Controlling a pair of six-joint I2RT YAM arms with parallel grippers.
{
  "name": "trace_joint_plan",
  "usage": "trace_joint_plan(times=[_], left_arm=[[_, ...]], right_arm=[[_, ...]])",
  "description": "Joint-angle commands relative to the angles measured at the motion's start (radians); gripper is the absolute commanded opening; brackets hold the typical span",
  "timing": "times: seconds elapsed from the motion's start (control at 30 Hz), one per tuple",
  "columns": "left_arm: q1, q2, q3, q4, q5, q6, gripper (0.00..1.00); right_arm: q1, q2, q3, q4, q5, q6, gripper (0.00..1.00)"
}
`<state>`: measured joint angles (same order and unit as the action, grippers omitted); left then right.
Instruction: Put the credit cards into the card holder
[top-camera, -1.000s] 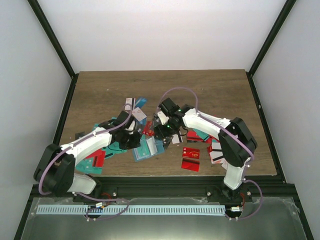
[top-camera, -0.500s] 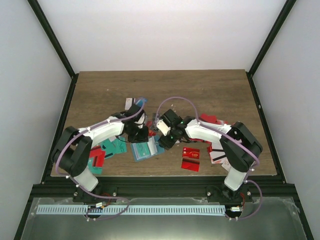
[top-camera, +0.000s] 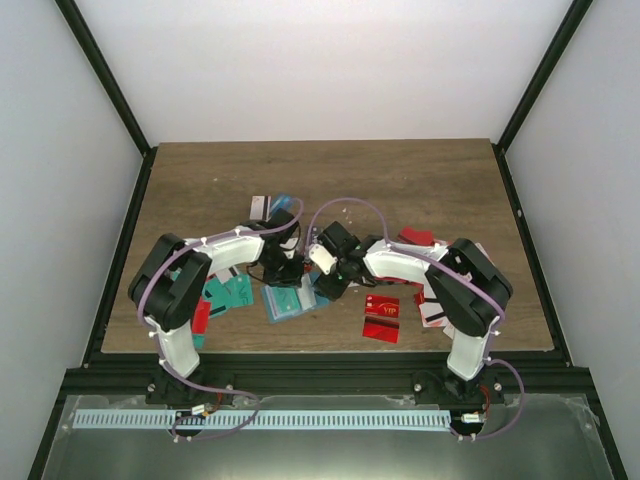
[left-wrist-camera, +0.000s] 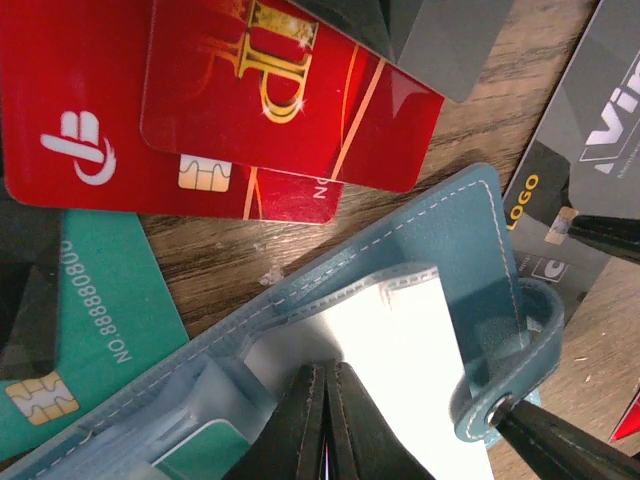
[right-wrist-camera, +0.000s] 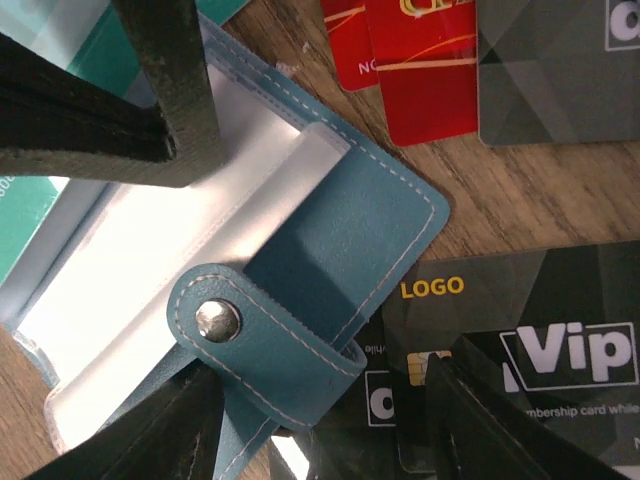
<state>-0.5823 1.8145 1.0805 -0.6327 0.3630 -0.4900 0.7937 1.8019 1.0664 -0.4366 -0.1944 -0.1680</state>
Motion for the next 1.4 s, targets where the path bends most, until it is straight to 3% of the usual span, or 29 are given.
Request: trace_joint_plan(times=[0.0, 0.2, 0.37, 0.57, 0.9, 1.2, 1.3, 1.37], left_arm=[[-0.014, 0.015, 0.029, 0.02, 0.022, 0.03, 0.04], [-0.014, 0.03, 0.024, 0.032, 0.024, 0.033, 0.04], [-0.014, 0.034, 0.016, 0.043, 0.038, 0.031, 0.04], [-0.014, 0.028, 0.012, 0.035, 0.035, 0.041, 0.04], [-0.014, 0.026, 0.002, 0.042, 0.034, 0.043, 0.04], [-0.014, 0.017, -0.01, 0.039, 0.033, 0.049, 0.04], [-0.015, 0.012, -0.013, 0.039, 0.031, 0.051, 0.04], [-0.014, 0.012, -0.014, 0.037, 0.031, 0.053, 0.04]], right_arm=[[0.013, 0.028, 0.04, 0.045, -0.027, -0.012, 0.58], [0.023, -0.015, -0.023, 0.091, -0.111, -0.017, 0.57], [0.027, -0.017, -0.062, 0.147, -0.052, -0.011, 0.57], [0.029, -0.041, -0.099, 0.222, 0.046, -0.008, 0.5], [0.029, -0.143, -0.157, 0.253, 0.045, 0.015, 0.33], [0.029, -0.124, -0.161, 0.252, 0.072, 0.068, 0.23], [0.029, -0.116, -0.155, 0.241, 0.073, 0.079, 0.24], [0.029, -0.132, -0.164, 0.241, 0.049, 0.076, 0.3]])
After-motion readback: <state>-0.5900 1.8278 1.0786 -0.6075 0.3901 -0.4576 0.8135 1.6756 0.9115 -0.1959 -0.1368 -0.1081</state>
